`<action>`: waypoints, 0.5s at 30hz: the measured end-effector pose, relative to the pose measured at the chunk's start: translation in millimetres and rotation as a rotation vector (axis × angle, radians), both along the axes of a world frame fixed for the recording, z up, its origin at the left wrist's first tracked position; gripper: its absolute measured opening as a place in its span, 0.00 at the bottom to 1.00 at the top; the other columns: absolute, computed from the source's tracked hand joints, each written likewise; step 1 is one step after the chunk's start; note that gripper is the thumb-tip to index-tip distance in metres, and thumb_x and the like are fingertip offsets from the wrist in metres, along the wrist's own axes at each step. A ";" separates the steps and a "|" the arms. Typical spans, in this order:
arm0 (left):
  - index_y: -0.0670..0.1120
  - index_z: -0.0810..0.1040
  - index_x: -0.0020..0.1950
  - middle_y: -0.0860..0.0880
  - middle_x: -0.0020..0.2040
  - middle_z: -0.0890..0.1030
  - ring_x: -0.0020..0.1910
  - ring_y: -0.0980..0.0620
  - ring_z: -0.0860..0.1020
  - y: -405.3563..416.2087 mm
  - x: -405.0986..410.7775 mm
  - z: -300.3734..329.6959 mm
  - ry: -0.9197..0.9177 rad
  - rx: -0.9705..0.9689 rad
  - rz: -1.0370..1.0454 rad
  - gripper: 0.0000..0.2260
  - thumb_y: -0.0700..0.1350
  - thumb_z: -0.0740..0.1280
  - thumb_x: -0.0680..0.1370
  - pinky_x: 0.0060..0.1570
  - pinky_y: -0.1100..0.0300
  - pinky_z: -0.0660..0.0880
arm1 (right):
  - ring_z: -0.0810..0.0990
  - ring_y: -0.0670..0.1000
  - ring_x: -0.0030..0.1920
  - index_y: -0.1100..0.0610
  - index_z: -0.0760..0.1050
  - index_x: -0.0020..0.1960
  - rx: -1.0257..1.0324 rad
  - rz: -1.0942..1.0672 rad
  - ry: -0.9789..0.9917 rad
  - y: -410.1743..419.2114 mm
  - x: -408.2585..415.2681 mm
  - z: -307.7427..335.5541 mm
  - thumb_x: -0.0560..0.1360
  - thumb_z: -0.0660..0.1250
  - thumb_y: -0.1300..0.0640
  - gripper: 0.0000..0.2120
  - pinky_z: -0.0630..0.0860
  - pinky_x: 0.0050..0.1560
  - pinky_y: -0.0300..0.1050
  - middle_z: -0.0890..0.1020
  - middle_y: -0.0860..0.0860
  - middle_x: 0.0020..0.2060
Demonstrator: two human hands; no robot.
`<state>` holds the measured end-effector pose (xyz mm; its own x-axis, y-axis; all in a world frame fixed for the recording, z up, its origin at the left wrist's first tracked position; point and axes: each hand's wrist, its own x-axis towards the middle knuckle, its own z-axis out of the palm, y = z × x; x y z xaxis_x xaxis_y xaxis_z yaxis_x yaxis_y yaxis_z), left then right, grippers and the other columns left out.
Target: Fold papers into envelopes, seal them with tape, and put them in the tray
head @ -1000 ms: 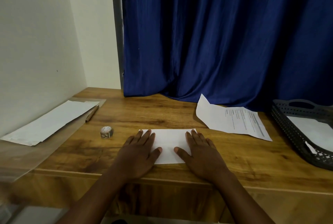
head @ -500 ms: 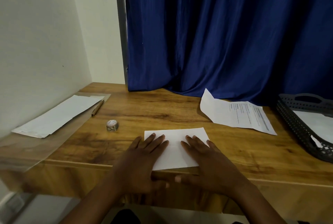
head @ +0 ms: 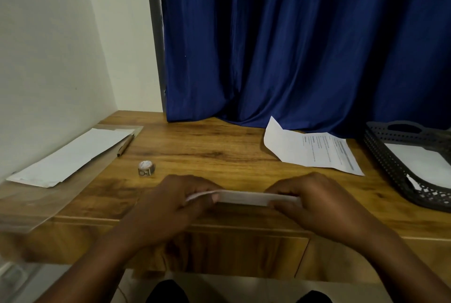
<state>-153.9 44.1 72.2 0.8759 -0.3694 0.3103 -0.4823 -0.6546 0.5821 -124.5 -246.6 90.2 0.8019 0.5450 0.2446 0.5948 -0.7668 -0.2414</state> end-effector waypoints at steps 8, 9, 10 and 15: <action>0.62 0.81 0.45 0.66 0.42 0.83 0.43 0.66 0.81 -10.5 28.1 62.2 -0.055 -0.191 0.088 0.09 0.52 0.64 0.82 0.37 0.73 0.74 | 0.84 0.38 0.44 0.41 0.84 0.47 0.306 0.024 0.153 -1.7 34.1 61.9 0.73 0.75 0.46 0.04 0.82 0.45 0.42 0.85 0.36 0.44; 0.63 0.80 0.45 0.69 0.41 0.82 0.43 0.67 0.80 -10.4 34.5 62.5 -0.054 -0.182 0.099 0.09 0.52 0.64 0.82 0.36 0.73 0.73 | 0.84 0.38 0.44 0.40 0.84 0.48 0.305 0.012 0.157 -0.1 41.6 59.5 0.73 0.74 0.46 0.04 0.83 0.44 0.42 0.86 0.37 0.44; 0.63 0.80 0.44 0.69 0.41 0.82 0.43 0.67 0.80 -8.7 43.0 59.5 -0.045 -0.160 0.113 0.09 0.53 0.65 0.82 0.35 0.72 0.73 | 0.84 0.39 0.44 0.41 0.84 0.49 0.295 -0.009 0.156 1.4 49.7 54.3 0.74 0.74 0.46 0.04 0.83 0.44 0.43 0.86 0.38 0.44; 0.59 0.84 0.55 0.66 0.49 0.83 0.50 0.64 0.81 4.8 87.4 19.4 0.012 -0.020 0.180 0.10 0.45 0.66 0.82 0.53 0.54 0.80 | 0.81 0.44 0.49 0.42 0.82 0.56 0.083 -0.135 0.072 12.0 81.7 14.0 0.77 0.67 0.42 0.10 0.81 0.51 0.49 0.84 0.41 0.51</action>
